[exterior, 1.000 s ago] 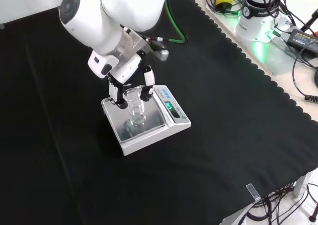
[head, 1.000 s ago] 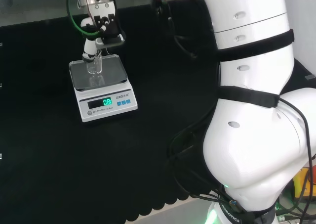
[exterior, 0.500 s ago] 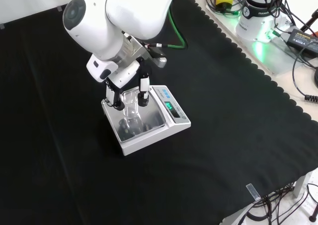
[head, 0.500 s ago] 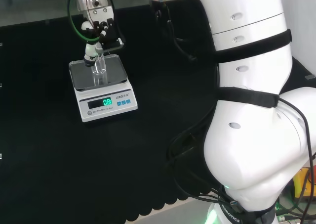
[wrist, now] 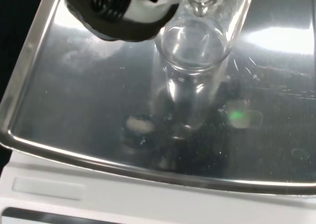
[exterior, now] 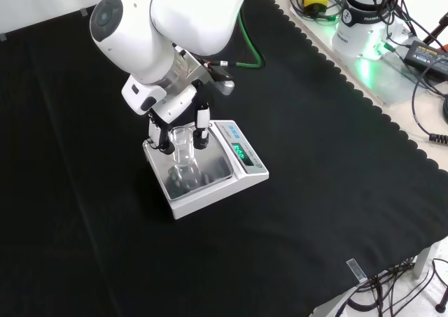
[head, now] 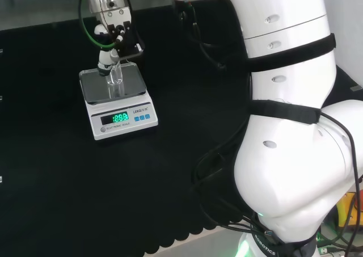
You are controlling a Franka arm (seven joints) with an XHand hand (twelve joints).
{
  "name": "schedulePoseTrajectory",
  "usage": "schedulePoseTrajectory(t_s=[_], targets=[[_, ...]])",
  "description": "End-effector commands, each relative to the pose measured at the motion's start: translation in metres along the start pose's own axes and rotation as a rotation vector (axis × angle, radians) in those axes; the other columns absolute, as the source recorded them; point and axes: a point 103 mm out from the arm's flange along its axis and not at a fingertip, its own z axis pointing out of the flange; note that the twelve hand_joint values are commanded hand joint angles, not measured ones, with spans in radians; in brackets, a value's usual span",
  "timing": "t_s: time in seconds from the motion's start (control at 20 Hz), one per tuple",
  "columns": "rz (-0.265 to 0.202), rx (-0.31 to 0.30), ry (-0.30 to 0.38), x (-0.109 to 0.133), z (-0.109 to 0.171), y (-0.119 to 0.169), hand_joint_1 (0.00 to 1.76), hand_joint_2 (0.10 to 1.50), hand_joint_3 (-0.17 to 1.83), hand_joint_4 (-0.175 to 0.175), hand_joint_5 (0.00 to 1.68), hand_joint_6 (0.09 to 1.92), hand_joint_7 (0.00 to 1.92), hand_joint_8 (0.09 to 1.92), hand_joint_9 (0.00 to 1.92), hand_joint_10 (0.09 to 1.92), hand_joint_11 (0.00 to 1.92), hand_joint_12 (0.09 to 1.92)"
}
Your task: Put the beaker on the electronic balance.
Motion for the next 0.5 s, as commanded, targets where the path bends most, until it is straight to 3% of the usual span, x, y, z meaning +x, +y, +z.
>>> schedulePoseTrajectory(t_s=[0.05, 0.5], targets=[[-0.001, 0.005, 0.013, -0.0006, -0.0015, 0.0003, 1.08, 0.98, -0.02, -0.116, 0.87, 0.72, 0.91, 0.73, 1.34, 0.09, 1.40, 0.65], [0.001, 0.030, -0.009, 0.0083, -0.0046, 0.0030, 1.00, 1.02, -0.17, -0.097, 0.81, 0.75, 0.86, 0.75, 1.28, 0.09, 1.28, 0.79]])
